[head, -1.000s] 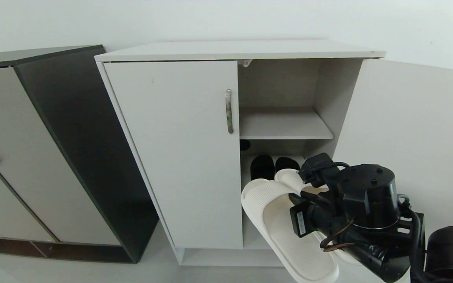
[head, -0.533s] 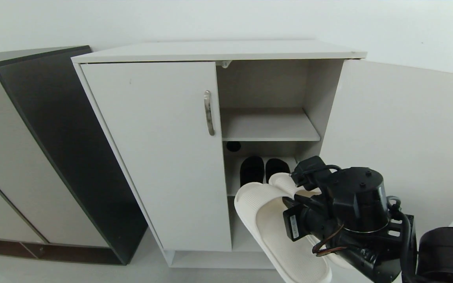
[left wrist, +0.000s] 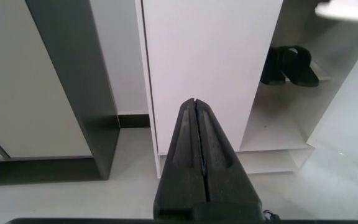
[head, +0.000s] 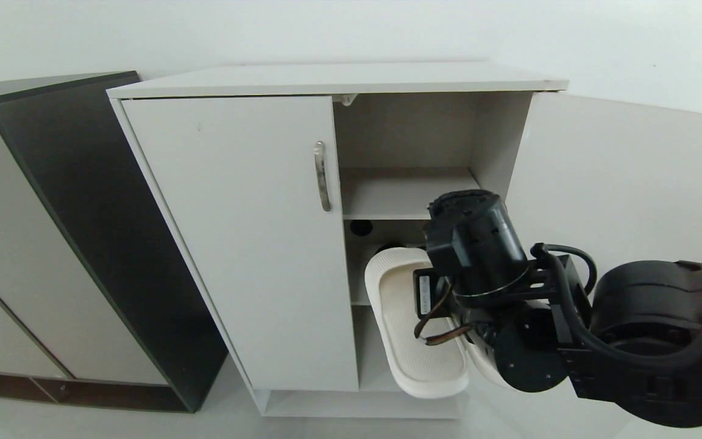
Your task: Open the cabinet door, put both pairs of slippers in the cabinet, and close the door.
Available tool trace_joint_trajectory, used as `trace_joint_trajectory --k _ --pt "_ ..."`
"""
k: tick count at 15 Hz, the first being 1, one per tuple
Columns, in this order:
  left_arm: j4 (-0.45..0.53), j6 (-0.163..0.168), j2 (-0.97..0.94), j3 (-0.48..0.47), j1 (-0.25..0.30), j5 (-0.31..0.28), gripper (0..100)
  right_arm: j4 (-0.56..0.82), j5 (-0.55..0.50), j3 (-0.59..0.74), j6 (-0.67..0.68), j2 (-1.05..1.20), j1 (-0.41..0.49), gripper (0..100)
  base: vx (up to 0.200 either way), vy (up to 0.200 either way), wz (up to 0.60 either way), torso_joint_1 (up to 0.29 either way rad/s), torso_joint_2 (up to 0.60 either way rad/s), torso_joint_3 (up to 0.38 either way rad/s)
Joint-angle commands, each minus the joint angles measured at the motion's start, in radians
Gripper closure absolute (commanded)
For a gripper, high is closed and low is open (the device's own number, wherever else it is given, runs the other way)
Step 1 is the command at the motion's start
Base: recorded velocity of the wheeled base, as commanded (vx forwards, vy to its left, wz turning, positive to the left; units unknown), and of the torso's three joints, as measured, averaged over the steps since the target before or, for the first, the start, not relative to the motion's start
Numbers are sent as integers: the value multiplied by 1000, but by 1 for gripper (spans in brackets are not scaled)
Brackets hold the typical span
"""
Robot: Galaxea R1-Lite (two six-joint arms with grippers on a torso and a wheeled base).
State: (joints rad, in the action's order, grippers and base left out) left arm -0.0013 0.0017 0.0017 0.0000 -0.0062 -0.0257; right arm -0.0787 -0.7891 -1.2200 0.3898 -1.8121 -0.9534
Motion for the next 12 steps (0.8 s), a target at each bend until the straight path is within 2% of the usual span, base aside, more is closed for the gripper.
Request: trace_joint_trajectory --k 1,4,12 --pt "0 0 1 0 0 0 100 7 -28 -70 -34 -35 -7 100 0 0 0 0 0 0" --pt "0 0 1 0 0 0 100 -19 -67 -133 -114 -39 -7 100 0 0 0 0 0 0" --pt "0 0 1 0 0 0 100 -32 -67 -185 -117 -72 24 100 0 0 0 0 0 0"
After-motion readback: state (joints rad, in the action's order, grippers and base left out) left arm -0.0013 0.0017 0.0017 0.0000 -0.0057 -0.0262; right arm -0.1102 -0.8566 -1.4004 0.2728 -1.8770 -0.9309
